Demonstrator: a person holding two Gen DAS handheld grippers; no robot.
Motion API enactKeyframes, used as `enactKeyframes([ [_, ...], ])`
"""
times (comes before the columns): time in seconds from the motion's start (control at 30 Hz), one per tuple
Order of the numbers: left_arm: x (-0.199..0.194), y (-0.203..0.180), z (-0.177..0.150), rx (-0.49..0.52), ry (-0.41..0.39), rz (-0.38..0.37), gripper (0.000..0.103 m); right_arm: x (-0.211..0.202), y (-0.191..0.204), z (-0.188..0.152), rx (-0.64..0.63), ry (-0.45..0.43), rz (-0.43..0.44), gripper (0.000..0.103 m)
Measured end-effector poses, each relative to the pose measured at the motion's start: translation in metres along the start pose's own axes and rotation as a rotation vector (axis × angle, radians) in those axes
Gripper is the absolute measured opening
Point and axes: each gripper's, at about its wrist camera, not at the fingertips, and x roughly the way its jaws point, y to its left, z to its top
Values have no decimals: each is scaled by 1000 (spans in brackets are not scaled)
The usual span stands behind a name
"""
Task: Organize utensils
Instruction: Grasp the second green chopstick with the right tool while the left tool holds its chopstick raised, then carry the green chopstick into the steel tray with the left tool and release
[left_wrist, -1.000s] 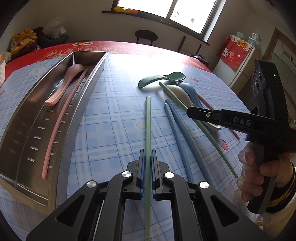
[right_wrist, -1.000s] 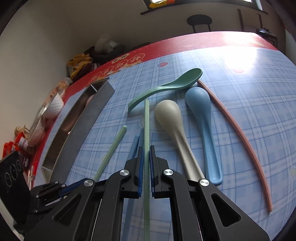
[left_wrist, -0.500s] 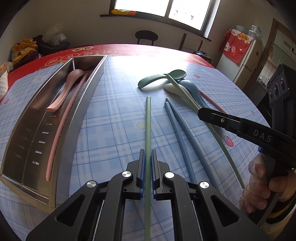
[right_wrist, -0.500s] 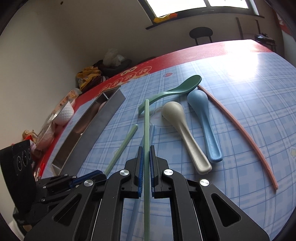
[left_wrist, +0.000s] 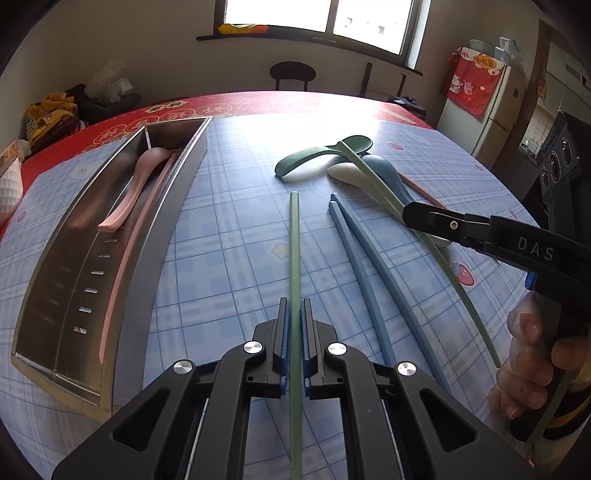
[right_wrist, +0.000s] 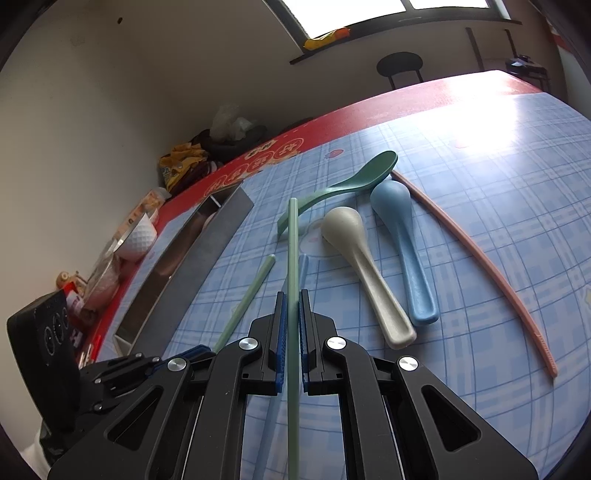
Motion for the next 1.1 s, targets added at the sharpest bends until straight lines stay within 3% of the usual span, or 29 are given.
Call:
enactKeyframes([
  [0.07, -2, 2, 0, -8, -5, -10, 6, -1, -2, 0, 8, -3, 3, 6],
  [0.17, -17, 5, 0, -15, -74, -21, 6, -2, -2, 0, 10, -7, 9, 6],
  [0.53, -34, 16, 8, -46, -31, -96, 6, -3, -4, 0, 21, -10, 28, 6],
  [0.77, -58, 27, 14, -76, -89, -122, 6, -3, -5, 1, 27, -8, 39, 6],
  [0.9, -78, 40, 25, -96, -135, -118, 6, -3, -5, 1, 27, -7, 41, 6],
  [1.1, -86, 78, 51, -143, -148, -43, 6, -3, -4, 0, 28, -10, 42, 6],
])
